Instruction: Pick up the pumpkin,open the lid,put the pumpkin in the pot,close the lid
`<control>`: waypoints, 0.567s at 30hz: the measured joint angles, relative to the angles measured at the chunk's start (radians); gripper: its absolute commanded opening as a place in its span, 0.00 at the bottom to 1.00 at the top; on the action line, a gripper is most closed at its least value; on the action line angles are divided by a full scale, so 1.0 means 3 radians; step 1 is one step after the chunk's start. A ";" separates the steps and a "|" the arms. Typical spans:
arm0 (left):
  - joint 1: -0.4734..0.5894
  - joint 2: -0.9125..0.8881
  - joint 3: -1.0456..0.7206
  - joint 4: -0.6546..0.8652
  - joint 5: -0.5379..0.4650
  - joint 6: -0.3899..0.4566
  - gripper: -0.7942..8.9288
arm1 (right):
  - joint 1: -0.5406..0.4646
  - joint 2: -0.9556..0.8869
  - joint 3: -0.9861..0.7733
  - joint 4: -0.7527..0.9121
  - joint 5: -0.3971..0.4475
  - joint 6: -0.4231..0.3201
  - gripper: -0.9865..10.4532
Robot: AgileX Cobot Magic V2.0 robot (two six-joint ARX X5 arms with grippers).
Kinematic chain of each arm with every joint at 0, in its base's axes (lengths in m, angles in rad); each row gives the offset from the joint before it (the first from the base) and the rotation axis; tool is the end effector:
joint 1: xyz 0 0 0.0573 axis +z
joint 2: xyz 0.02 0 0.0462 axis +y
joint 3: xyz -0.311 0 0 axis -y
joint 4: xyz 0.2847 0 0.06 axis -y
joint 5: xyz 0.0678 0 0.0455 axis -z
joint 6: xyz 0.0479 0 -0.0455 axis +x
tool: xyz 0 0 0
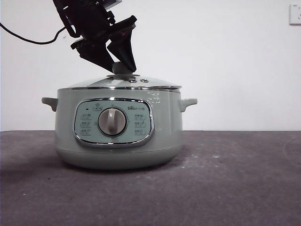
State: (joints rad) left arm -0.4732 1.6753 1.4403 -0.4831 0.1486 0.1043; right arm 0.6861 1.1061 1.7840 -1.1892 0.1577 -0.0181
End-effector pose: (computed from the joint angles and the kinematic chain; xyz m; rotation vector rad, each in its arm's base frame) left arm 0.3795 -0.2023 0.3291 0.2145 0.6888 -0.6321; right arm 0.1325 0.0988 0.5505 -0.2291 0.4673 0.5212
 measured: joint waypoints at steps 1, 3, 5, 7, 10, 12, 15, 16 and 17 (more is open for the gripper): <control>0.0000 0.0000 0.0003 -0.0008 0.0001 0.0000 0.07 | 0.0000 0.0000 0.0000 0.0000 0.0000 0.0000 0.63; 0.0000 0.0000 0.0003 -0.0014 0.0003 0.0000 0.07 | 0.0000 0.0000 0.0000 0.0000 0.0000 0.0000 0.63; 0.0000 0.0000 0.0004 -0.0015 0.0004 0.0000 0.07 | 0.0000 0.0000 0.0000 0.0000 0.0000 0.0000 0.63; 0.0004 0.0000 0.0004 -0.0024 0.0043 0.0000 0.07 | 0.0000 0.0000 0.0000 0.0000 0.0000 0.0000 0.63; 0.0006 0.0000 0.0011 -0.0081 0.0069 0.0000 0.07 | 0.0000 0.0000 0.0000 0.0000 0.0000 0.0000 0.63; 0.0006 -0.0006 0.0013 -0.0107 0.0069 0.0003 0.07 | 0.0000 0.0000 0.0000 0.0000 0.0000 0.0000 0.63; 0.0006 -0.0010 0.0013 -0.0118 0.0066 0.0003 0.07 | 0.0000 0.0000 0.0000 -0.0001 0.0000 0.0000 0.63; 0.0006 -0.0013 0.0013 -0.0131 0.0065 0.0004 0.07 | 0.0000 0.0000 0.0000 -0.0004 0.0000 0.0000 0.63; 0.0006 -0.0014 0.0017 -0.0146 0.0065 0.0004 0.11 | 0.0000 0.0001 0.0000 -0.0025 0.0000 0.0000 0.63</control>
State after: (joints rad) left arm -0.4713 1.6711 1.4452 -0.5270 0.1680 0.1055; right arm 0.6861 1.1065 1.7840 -1.1969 0.1577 -0.0181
